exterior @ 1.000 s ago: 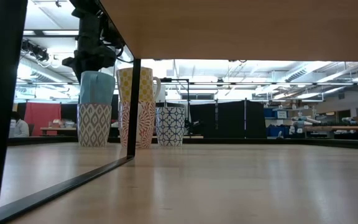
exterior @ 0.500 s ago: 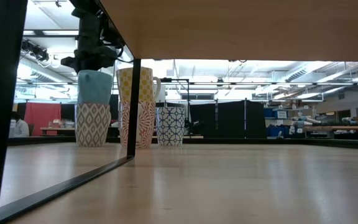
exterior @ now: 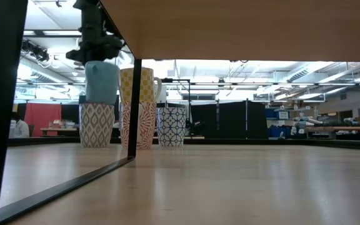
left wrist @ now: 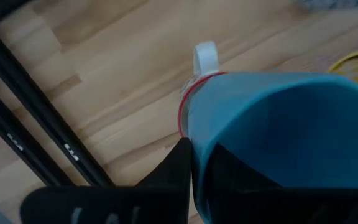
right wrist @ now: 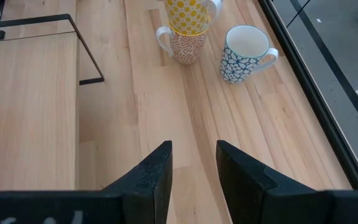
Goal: Place coffee mugs
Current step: Put the blue mug on the shelf
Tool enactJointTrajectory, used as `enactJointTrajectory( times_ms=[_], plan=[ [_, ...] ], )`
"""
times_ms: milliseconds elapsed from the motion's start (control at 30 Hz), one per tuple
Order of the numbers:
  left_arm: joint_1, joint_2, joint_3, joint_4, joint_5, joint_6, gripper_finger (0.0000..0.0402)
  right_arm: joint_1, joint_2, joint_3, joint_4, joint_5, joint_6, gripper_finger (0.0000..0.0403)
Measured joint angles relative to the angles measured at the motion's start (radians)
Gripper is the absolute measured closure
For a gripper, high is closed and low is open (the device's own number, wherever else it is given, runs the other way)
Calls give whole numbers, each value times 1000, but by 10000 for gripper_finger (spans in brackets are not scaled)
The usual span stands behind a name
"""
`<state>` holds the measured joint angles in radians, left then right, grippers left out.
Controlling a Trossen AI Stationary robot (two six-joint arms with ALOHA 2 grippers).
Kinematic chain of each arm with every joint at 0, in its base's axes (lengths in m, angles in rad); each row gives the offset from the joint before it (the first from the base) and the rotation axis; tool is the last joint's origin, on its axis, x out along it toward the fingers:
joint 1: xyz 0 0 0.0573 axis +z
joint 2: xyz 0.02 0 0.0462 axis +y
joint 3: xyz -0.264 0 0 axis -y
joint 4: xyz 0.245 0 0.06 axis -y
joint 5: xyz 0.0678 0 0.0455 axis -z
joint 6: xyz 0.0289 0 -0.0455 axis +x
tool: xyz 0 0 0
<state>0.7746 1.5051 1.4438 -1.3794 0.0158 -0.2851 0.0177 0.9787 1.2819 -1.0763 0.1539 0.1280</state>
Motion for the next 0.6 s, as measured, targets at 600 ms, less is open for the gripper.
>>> enactJointTrajectory(
  times_ms=[600],
  plan=[
    [-233,0,429,-93,36,-121,371,0,0,0,0,0,0,273]
  ],
)
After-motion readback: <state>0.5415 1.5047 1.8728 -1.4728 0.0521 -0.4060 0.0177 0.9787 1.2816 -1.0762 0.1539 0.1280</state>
